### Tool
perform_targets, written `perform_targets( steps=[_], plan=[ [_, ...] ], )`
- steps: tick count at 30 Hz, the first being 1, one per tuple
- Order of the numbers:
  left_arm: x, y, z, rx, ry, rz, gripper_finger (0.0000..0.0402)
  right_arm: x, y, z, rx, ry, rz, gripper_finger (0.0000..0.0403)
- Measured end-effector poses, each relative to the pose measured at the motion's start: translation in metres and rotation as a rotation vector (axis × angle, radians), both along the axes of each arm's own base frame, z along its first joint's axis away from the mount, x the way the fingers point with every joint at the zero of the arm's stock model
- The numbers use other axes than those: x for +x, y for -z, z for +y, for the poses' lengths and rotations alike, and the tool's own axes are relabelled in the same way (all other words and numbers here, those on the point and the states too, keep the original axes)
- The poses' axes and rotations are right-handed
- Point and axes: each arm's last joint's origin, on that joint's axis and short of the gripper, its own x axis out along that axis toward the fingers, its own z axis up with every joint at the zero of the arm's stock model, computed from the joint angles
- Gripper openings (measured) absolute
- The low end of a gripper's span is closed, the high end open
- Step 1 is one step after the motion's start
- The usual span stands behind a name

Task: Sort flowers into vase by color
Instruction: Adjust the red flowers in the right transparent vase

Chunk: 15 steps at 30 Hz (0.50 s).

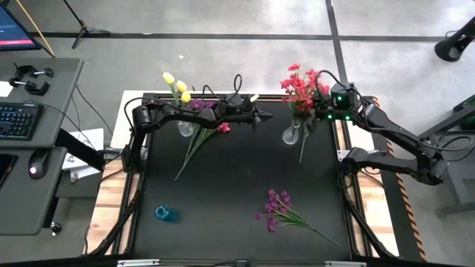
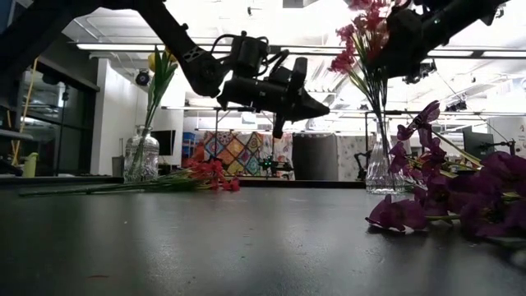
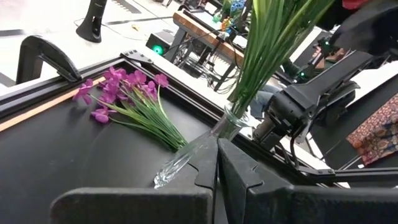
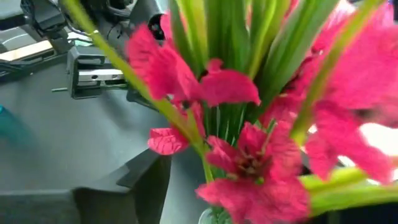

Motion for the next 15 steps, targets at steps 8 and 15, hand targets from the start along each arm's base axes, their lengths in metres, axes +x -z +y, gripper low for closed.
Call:
perform_targets(
  steps=[8, 15],
  plan=[
    [0.0001, -0.0001, 0.0, 0.0, 0.0, 0.0, 0.0, -0.0066, -0.0077, 0.0037, -0.077, 0.034, -0.022, 0.0205],
    [0.0, -0.0001, 0.0002, 0.002, 0.0, 0.0, 0.0, -0.0055, -0.0099, 0.002, -0.088, 0.063, -0.043, 0.0132]
  ],
)
